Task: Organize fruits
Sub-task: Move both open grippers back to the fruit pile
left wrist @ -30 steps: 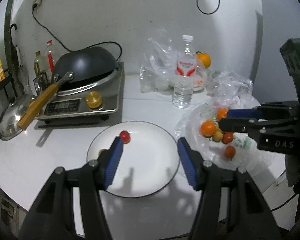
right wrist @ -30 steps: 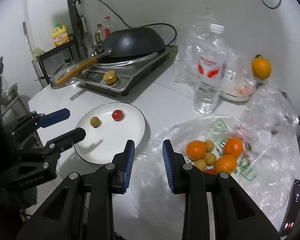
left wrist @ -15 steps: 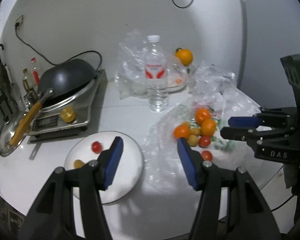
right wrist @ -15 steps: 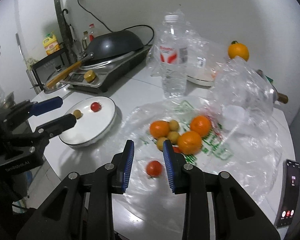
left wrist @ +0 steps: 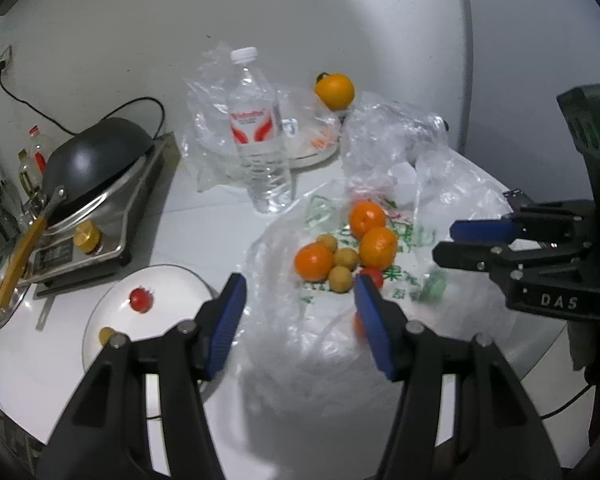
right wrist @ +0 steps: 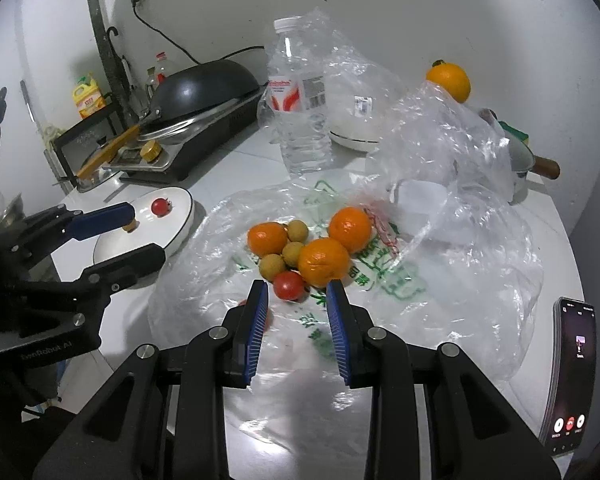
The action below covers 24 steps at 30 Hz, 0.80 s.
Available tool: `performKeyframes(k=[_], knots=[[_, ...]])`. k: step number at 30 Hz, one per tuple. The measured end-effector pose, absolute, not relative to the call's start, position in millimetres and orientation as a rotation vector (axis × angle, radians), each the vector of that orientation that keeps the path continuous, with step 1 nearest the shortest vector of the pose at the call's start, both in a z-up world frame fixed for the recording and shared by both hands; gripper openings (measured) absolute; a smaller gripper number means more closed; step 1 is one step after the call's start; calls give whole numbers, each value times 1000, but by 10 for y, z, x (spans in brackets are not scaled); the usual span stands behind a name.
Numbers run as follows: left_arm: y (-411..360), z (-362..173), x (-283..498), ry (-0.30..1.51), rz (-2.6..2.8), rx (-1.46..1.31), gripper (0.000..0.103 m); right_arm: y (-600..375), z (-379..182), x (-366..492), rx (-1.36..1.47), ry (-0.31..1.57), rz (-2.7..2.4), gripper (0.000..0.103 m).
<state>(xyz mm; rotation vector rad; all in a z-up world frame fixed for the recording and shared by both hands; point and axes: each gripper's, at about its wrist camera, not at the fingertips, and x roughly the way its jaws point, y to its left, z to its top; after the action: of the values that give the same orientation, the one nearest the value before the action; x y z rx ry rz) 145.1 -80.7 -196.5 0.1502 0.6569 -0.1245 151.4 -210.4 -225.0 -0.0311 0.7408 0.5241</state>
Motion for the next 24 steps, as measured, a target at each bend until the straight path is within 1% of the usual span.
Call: performKeyframes(k=[12, 24], knots=[[-1159, -2150, 1634, 719, -152, 195, 58, -2433, -2452, 1689, 8, 778, 504, 32], [-1348, -2545, 1795, 826, -193, 213, 57, -2571, -2549, 1871, 24, 791, 509, 32]])
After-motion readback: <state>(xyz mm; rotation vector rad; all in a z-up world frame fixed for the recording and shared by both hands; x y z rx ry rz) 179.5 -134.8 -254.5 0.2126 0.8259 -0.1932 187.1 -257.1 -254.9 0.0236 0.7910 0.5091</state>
